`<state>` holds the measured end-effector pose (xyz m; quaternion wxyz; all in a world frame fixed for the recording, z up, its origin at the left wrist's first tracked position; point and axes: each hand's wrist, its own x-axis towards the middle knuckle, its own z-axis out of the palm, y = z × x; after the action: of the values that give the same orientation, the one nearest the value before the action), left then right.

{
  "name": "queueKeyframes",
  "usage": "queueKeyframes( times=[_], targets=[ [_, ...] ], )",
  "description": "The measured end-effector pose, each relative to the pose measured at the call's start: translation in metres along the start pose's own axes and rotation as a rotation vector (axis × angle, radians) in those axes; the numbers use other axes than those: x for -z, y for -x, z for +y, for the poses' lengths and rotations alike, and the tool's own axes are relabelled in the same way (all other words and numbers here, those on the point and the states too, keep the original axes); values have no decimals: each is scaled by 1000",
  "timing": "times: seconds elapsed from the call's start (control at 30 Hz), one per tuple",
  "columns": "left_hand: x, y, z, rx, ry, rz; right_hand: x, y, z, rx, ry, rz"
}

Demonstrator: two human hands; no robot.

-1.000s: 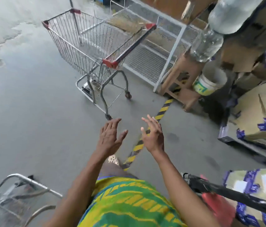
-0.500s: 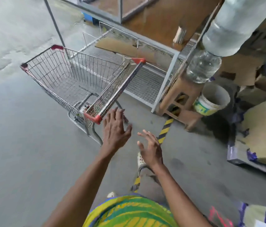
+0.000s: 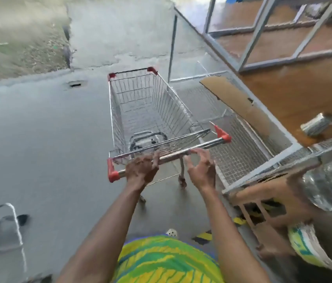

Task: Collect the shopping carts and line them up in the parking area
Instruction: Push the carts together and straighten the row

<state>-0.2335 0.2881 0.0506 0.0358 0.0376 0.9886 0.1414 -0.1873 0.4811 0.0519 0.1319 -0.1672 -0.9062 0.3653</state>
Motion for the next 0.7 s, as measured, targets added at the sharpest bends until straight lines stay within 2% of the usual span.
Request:
queueKeyframes(
  times=[0.17,0.33,0.47,0.6,0.7],
  targets=[
    [19,17,-47,130,-94,49,-49,11,-2,419,277,30],
    [27,42,-95,215,-140,3,-74,33,-16,646,378,-55],
    [29,74,-118,203,-150,115,-94,74,-31,615,309,-75],
    [19,102,-134,366,-131,132,-99,92,-38,689,342,-41],
    [14,111,-147,414,-96,165,-108,89,-46,739,321,-7]
  ],
)
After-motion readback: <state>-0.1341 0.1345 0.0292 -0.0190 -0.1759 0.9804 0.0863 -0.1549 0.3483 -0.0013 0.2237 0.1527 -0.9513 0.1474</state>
